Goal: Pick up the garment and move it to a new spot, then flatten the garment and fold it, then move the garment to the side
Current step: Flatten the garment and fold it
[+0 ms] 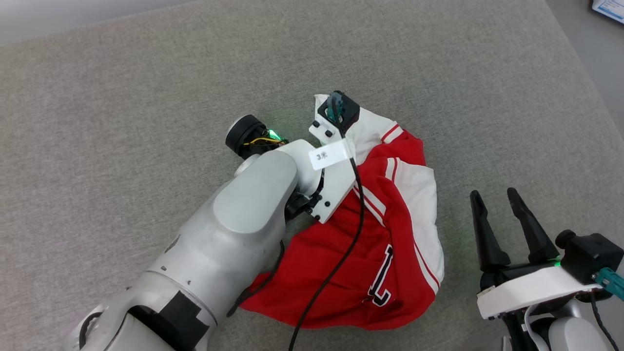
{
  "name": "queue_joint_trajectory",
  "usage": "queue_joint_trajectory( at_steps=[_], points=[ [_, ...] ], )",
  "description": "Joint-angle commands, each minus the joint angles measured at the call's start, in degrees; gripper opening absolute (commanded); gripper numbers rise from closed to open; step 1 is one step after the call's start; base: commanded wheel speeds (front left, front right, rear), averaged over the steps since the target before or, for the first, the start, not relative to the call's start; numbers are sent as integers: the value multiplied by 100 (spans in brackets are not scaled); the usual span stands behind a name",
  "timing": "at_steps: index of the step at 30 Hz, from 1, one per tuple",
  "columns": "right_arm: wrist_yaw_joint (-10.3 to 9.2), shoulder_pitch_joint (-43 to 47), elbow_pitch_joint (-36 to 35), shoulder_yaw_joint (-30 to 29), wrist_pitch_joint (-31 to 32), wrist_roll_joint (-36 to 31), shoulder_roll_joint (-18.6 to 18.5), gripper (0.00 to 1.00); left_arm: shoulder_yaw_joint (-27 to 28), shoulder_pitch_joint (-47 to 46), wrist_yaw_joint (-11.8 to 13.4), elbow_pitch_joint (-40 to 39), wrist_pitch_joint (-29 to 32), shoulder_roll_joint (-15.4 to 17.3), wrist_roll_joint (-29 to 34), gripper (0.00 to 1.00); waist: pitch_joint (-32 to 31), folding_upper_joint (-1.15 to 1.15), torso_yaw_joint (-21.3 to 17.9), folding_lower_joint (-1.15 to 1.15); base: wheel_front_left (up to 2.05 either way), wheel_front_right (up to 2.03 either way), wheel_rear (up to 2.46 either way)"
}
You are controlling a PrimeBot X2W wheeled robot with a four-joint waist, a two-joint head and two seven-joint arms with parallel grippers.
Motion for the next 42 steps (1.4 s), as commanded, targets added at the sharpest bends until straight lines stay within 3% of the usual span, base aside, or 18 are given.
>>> queue_joint_trajectory(
  at_steps=[1, 9, 18, 23, 31, 39, 42],
  points=[
    [-4, -48, 16, -33, -36, 12, 12, 100, -38, 130, 7, 119, -196, 67, 20, 0, -46, 0, 48, 0, 0, 0, 0],
    [-3, 44, -17, -192, 94, -193, 11, 100, 279, 264, 134, -48, -1706, 223, -73, 0, -443, 0, 384, 0, 0, 0, 0],
    [-3, 264, -141, -406, 308, -268, 9, 100, 644, 1015, 588, -1230, -2611, 916, -176, 0, -872, 0, 970, 0, 0, 0, 0],
    [-3, 377, -189, -479, 448, -273, 9, 100, 888, 1806, 1034, -2358, -2649, 1461, -305, 0, -1060, 0, 1218, 0, 0, 0, 0],
    [-3, 578, -237, -577, 631, -278, 8, 100, 1295, 3716, 2040, -4164, -2513, 2255, -644, 0, -1319, 0, 1442, 0, 0, 0, 0],
    [-3, 718, -326, -576, 846, -294, 9, 100, 1725, 5597, 2782, -4579, -2778, 2291, -1329, 0, -1490, 0, 1481, 0, 0, 0, 0],
    [-3, 769, -396, -612, 901, -308, 9, 100, 1807, 5846, 2826, -4468, -2997, 2170, -1458, 0, -1545, 0, 1486, 0, 0, 0, 0]
  ],
)
